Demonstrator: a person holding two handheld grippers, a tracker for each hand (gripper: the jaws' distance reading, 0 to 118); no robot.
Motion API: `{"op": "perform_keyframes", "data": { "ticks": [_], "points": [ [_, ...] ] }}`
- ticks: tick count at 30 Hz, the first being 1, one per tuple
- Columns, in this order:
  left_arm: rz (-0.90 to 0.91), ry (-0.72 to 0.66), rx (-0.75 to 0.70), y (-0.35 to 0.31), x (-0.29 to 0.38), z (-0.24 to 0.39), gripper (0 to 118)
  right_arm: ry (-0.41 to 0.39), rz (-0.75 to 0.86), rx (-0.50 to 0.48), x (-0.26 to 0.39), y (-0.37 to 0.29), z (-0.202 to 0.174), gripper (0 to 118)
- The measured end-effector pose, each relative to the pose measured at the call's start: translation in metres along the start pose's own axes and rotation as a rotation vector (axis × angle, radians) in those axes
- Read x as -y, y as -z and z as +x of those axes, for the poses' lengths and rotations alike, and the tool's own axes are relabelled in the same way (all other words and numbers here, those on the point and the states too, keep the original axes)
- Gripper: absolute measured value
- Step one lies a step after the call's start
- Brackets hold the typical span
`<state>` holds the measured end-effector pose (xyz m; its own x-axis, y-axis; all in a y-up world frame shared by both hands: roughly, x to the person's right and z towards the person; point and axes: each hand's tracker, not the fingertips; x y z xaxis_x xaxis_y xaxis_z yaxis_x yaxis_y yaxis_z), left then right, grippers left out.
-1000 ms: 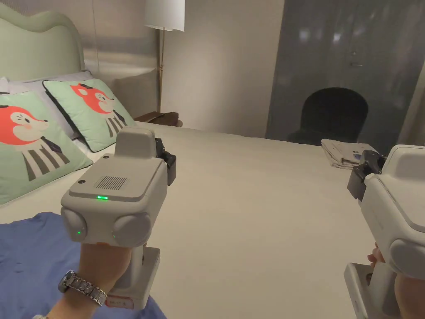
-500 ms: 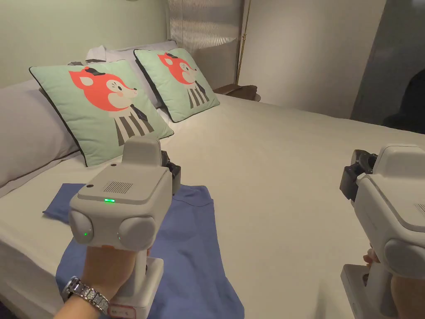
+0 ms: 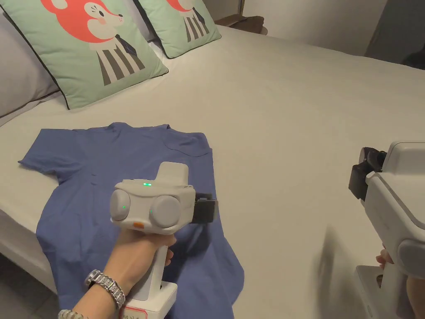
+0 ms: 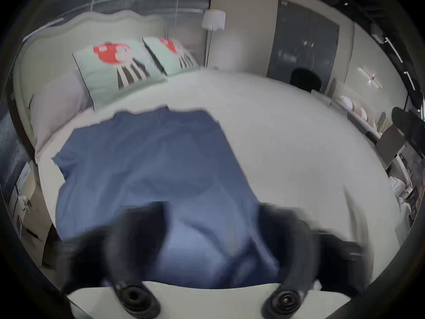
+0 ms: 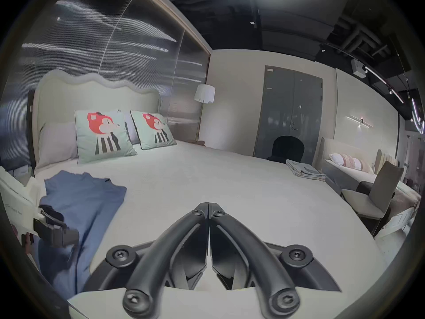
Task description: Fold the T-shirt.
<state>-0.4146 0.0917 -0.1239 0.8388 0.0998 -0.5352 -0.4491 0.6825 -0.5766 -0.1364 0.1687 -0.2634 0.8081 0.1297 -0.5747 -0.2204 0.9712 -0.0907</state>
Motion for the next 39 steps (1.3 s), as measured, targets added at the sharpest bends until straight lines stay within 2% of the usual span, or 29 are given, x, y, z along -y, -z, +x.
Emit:
{"op": "perform_keyframes", "data": {
  "ticks": [1,6,7,8,9,11,12,13,20,24,29,32,35,39],
  "points": [
    [-0.001,0.000,0.004,0.004,0.003,0.001,107,-0.001,-0.005,0.001,0.003,0.001,0.001,0],
    [-0.073,0.016,-0.044,0.018,0.011,0.008,106,0.021,-0.031,0.010,0.010,0.003,0.008,0],
    [-0.069,0.008,-0.039,0.018,0.014,0.008,97,0.025,-0.032,0.011,0.011,0.003,0.010,0],
    [-0.058,0.007,-0.066,0.016,0.015,0.010,79,0.027,-0.032,0.012,0.012,0.001,0.012,0],
    [-0.030,0.010,-0.106,0.012,0.015,0.011,68,0.027,-0.031,0.015,0.012,-0.001,0.014,0],
    [-0.022,-0.014,-0.059,0.003,0.011,0.008,37,0.028,-0.028,0.020,0.011,-0.003,0.019,0],
    [-0.019,-0.042,-0.047,-0.001,0.007,0.007,17,0.032,-0.024,0.024,0.010,-0.005,0.022,0],
    [-0.005,-0.052,-0.056,-0.007,0.003,0.007,7,0.039,-0.018,0.029,0.008,-0.009,0.025,0],
    [0.216,-0.042,-0.043,-0.069,-0.040,0.027,6,0.086,0.062,0.070,-0.009,-0.050,0.055,0],
    [0.380,-0.051,0.084,-0.117,-0.073,0.059,6,0.112,0.119,0.127,-0.019,-0.085,0.085,0],
    [0.567,0.037,0.244,-0.166,-0.098,0.128,6,0.111,0.190,0.233,-0.031,-0.134,0.125,0],
    [0.654,0.081,0.395,-0.192,-0.100,0.174,6,0.124,0.213,0.288,-0.033,-0.157,0.151,0],
    [0.658,0.137,0.542,-0.207,-0.089,0.220,6,0.118,0.226,0.349,-0.035,-0.182,0.169,0],
    [0.547,0.215,0.692,-0.194,-0.056,0.273,6,0.128,0.217,0.412,-0.029,-0.209,0.193,0]
  ]
}}
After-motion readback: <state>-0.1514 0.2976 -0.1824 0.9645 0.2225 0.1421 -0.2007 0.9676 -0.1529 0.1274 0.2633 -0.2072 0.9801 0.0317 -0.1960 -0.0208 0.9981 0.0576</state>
